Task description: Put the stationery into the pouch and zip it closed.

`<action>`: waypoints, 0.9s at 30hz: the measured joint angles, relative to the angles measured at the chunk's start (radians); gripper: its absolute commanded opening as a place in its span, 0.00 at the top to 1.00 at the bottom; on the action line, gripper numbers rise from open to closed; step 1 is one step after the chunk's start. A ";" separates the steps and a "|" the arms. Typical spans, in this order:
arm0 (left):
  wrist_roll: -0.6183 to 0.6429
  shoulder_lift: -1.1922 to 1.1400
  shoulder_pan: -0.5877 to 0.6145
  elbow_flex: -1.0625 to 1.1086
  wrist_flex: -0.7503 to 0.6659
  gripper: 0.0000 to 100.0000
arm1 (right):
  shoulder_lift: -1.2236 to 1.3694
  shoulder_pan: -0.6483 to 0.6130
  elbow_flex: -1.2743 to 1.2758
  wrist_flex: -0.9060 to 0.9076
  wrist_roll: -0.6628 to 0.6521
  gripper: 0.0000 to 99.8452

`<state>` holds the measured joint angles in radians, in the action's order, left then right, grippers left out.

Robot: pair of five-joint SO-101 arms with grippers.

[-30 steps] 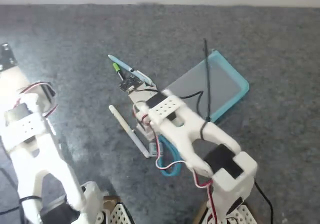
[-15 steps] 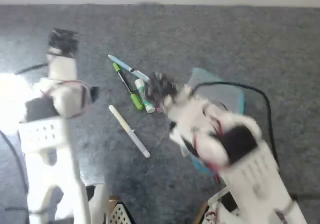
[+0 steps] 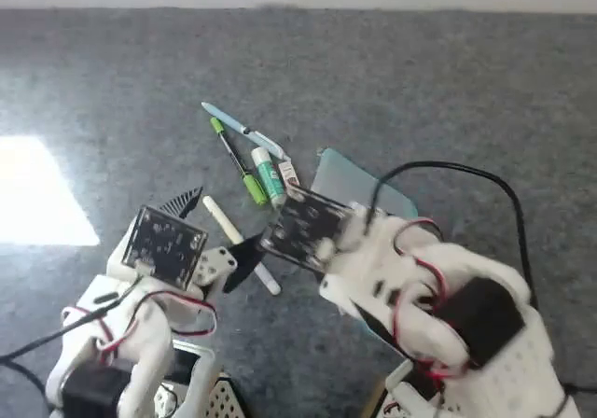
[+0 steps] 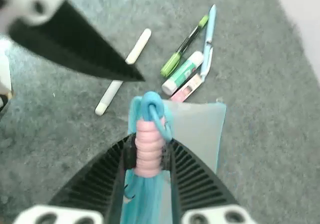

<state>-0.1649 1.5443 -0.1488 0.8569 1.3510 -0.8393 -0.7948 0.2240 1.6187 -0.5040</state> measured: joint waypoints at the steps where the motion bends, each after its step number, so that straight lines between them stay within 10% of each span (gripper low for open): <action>1: 0.006 0.011 -0.003 0.000 0.000 0.65 | 0.023 -0.002 -0.012 0.000 0.000 0.99; 27: 0.000 0.034 -0.012 0.209 -0.152 0.65 | 0.152 -0.002 -0.061 -0.026 0.043 0.99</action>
<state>-0.1649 1.5781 -0.1611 1.0656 1.1991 -0.6874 -0.7963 0.1626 1.5927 -0.4611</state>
